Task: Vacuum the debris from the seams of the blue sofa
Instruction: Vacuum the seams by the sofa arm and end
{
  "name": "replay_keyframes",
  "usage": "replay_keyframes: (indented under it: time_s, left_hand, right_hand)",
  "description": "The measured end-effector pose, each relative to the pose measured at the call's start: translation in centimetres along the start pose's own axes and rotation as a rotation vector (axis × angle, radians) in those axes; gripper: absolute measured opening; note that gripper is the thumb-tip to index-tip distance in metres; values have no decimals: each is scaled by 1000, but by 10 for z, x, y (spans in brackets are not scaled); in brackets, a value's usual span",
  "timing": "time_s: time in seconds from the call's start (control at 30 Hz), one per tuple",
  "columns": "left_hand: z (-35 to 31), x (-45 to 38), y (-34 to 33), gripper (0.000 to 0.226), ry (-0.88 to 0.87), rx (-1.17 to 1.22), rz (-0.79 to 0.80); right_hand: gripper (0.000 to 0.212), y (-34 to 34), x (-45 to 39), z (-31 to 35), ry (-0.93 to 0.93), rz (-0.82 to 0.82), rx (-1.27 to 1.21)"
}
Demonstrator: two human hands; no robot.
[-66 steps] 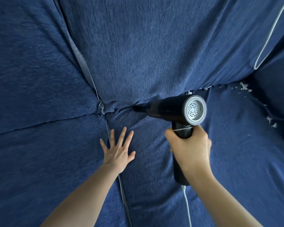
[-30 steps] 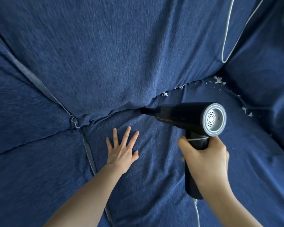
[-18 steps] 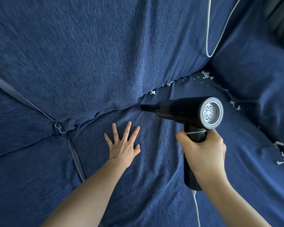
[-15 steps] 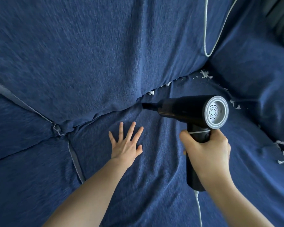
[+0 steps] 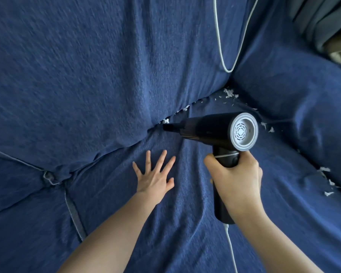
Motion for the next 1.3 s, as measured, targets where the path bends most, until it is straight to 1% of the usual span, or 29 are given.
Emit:
replay_keyframes:
  time_s: [0.2, 0.33, 0.47, 0.6, 0.77, 0.9, 1.13, 1.2, 1.3]
  left_hand:
    - [-9, -11, 0, 68, 44, -3, 4]
    - [-9, -13, 1, 69, 21, -17, 11]
    - [-13, -22, 6, 70, -9, -22, 11]
    - [-14, -27, 8, 70, -21, -14, 23]
    - [-14, -28, 8, 70, -14, -14, 22]
    - [-13, -28, 8, 67, -14, -3, 44]
    - [-12, -30, 7, 67, -11, 0, 56]
    - [-11, -30, 6, 67, -7, -3, 57]
    - [-14, -30, 7, 67, -4, -6, 50]
  right_hand:
    - [18, -4, -5, 0, 20, 59, 3]
    - [17, 4, -8, -1, 32, 17, -49]
    - [18, -1, -14, -1, 36, 33, -6]
    - [17, 0, -18, 0, 28, -6, -32]
    - [22, -14, -24, -1, 0, 11, -39]
    - [18, -15, -21, 2, 13, 22, -32]
    - [17, -8, -8, 1, 7, 40, -62]
    - [18, -7, 0, -3, 1, 55, -37]
    - [17, -6, -1, -7, -14, 39, -32]
Point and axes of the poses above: each hand's wrist, its own x-axis away from the middle knuckle, its own y-axis out of the back of the hand, z = x × y, the point moved 7 cm from there along -x, towards the middle knuckle, and after that the axes turned 2 degrees about z, right-handed, at the moved point
